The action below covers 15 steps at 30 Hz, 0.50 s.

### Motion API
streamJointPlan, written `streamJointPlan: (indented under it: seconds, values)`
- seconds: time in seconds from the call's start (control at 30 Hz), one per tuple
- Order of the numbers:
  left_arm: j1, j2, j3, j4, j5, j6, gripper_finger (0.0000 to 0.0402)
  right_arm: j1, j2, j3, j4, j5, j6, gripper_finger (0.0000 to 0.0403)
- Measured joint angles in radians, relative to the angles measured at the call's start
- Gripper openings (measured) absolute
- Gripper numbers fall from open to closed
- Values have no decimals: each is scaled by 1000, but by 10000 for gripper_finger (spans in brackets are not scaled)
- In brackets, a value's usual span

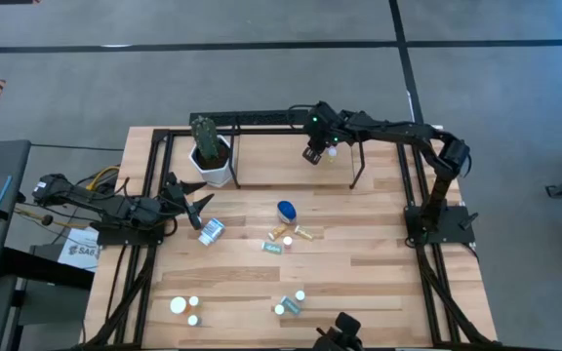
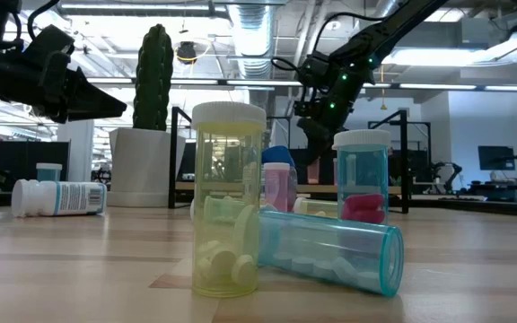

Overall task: Pick and place medicine bottles onto shelf by color
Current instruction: Put the small orange pill bottle on the shelf

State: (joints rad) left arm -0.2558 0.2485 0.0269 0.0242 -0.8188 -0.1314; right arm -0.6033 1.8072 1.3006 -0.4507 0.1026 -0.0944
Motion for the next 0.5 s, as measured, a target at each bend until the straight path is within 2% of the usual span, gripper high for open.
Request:
streamJointPlan:
  seconds: [0.5]
  values:
    - [0, 0, 0, 0, 0, 0, 196, 2, 0, 0, -21, 0, 18, 135]
